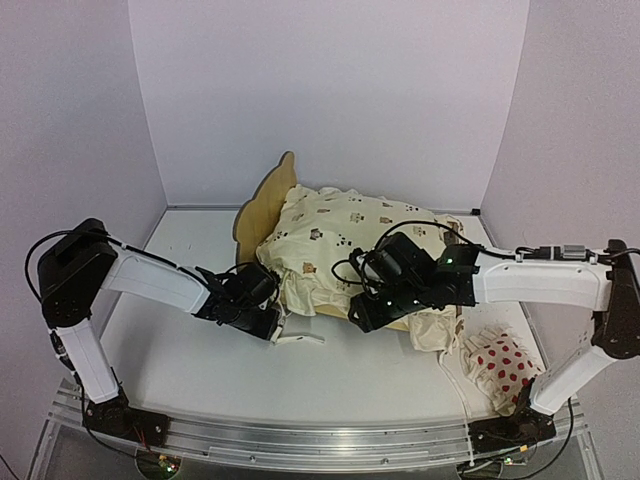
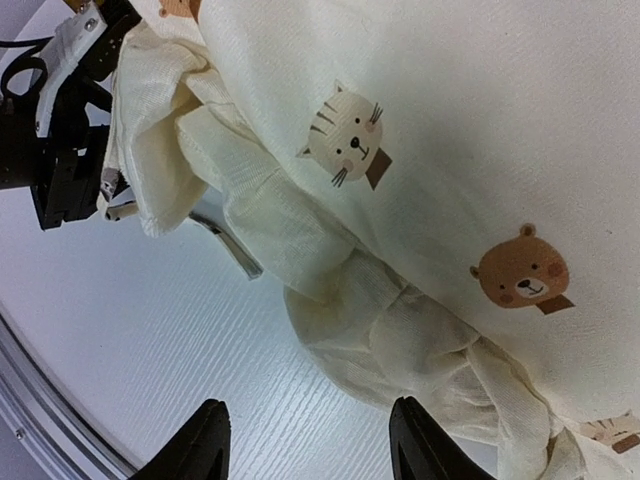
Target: Set up the pet bed
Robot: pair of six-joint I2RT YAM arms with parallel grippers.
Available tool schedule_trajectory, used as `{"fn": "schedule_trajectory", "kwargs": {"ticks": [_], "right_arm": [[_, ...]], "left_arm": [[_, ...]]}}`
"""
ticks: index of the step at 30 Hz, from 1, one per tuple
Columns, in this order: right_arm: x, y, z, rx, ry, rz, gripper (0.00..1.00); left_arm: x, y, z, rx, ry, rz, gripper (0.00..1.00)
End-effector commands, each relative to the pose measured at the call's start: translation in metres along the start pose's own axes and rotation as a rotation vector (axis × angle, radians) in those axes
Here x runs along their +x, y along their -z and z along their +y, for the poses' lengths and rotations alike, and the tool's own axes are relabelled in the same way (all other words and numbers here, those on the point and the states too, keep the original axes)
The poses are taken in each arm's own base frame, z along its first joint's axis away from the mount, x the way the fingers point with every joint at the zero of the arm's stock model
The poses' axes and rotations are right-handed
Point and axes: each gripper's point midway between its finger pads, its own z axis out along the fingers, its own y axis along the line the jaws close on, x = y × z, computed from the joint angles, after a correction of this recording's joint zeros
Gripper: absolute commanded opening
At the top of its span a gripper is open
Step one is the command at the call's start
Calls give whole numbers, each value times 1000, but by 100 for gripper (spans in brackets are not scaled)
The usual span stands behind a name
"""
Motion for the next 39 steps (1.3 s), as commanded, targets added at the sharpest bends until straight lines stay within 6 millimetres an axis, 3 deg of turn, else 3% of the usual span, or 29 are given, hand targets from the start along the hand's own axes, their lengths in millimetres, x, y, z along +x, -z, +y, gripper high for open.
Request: {"fn": "schedule_trajectory", "kwargs": {"ticks": [1, 9, 17, 27, 35, 36, 39], "right_arm": [[-7, 15, 4, -43, -40, -32, 55], [-9, 17, 7, -61, -53, -32, 54], [-11, 15, 13, -84, -60, -22, 53], [-14, -3, 31, -137, -61, 8, 52], [-18, -17, 40, -152, -56, 23, 52], [-18, -18, 40, -153, -55, 24, 52], [-19, -17, 42, -159, -49, 24, 52]], "left_arm": [[67, 1, 21, -67, -5, 204, 46], [73, 2, 23, -75, 1, 201, 24], [76, 3, 26, -101, 10, 196, 9], [99, 48, 16, -98, 73, 221, 0], [102, 91, 18, -106, 183, 186, 3], [99, 95, 17, -96, 189, 172, 7], [81, 100, 7, -39, 159, 105, 34]]}}
